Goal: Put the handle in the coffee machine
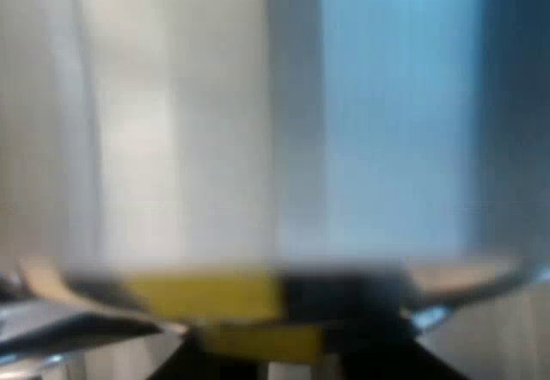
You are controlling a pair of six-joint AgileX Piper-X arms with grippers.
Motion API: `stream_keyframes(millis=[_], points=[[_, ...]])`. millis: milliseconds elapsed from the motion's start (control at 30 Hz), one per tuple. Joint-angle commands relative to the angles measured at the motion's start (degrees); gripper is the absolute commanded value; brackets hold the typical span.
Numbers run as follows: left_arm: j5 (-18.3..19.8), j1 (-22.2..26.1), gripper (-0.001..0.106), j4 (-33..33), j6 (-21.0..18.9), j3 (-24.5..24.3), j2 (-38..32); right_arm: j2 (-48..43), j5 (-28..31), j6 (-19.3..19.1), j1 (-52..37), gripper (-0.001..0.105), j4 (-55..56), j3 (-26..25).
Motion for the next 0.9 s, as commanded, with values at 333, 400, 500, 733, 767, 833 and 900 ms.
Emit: stream_keyframes(millis=[333, 400, 500, 733, 767, 833, 900], points=[[6.01, 0.61, 0.000, 0.56, 1.34, -0.98, -1.69, 0.36, 2.12, -5.25, -0.17, 0.015, -13.09, -1.47], [5.90, 0.61, 0.000, 0.56, 1.34, -0.98, -1.69, 0.36, 2.12, -6.19, -0.17, 0.015, -14.03, -1.91], [5.66, 0.61, 0.000, 0.56, 1.34, -0.98, -1.69, 0.36, 2.12, -6.33, -0.17, 0.015, -14.92, -2.72], [5.64, 0.61, 0.046, 0.68, 1.34, -0.98, -1.69, 0.36, 2.12, -6.69, -0.17, 0.015, -15.02, -5.19], [5.64, 0.61, 0.057, 0.80, 1.34, -0.98, -1.69, 0.36, 2.12, -7.54, -0.17, 0.015, -15.34, -5.53], [5.64, 0.61, 0.069, 1.27, 1.34, -0.98, -1.98, 0.18, 2.02, -8.86, -0.17, 0.015, -15.62, -5.89], [5.64, 0.61, 0.068, 2.02, 1.34, -0.98, -2.54, -0.24, 2.02, -9.01, -0.17, 0.015, -15.82, -5.88]])
